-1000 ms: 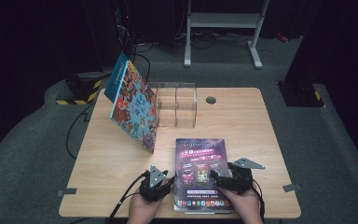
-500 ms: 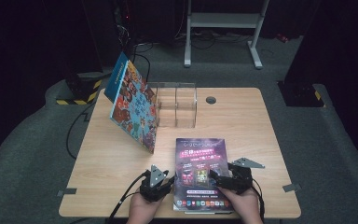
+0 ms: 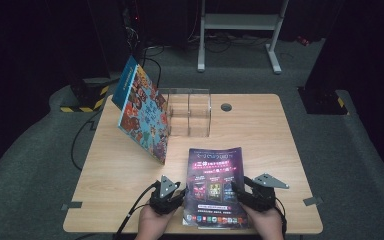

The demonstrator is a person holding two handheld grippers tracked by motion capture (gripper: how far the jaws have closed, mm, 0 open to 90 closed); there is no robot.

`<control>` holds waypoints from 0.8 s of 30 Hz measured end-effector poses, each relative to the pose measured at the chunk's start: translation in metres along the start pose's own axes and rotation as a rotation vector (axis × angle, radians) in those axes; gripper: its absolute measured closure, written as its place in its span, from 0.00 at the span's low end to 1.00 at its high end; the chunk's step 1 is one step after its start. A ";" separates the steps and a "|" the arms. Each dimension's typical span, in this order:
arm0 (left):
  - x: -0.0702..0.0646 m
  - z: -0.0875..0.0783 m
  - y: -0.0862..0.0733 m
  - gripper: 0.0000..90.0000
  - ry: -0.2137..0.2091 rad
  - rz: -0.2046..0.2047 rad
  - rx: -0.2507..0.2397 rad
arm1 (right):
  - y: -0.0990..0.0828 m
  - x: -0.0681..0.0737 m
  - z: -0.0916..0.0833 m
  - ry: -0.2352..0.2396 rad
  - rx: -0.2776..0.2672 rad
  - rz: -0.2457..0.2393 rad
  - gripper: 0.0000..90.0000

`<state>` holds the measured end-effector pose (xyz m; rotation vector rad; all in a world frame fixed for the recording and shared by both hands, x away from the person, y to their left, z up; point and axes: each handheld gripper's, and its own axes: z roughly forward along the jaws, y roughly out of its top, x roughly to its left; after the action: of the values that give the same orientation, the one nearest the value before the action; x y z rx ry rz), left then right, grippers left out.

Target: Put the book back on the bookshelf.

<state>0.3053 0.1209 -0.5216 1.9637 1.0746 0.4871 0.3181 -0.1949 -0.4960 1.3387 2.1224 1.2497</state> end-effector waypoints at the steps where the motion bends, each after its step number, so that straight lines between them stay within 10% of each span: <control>1: 0.001 0.000 0.000 0.69 0.000 -0.003 -0.001 | -0.001 0.001 -0.001 -0.001 -0.002 -0.001 0.51; 18: 0.003 0.001 -0.001 0.68 -0.002 -0.020 0.003 | 0.002 -0.013 0.013 0.043 -0.002 0.081 0.44; 24: 0.002 0.001 -0.001 0.68 -0.002 -0.018 -0.001 | 0.006 -0.013 0.010 0.023 -0.014 0.074 0.56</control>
<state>0.3065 0.1230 -0.5233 1.9511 1.0899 0.4758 0.3342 -0.1995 -0.4991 1.4159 2.0928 1.3121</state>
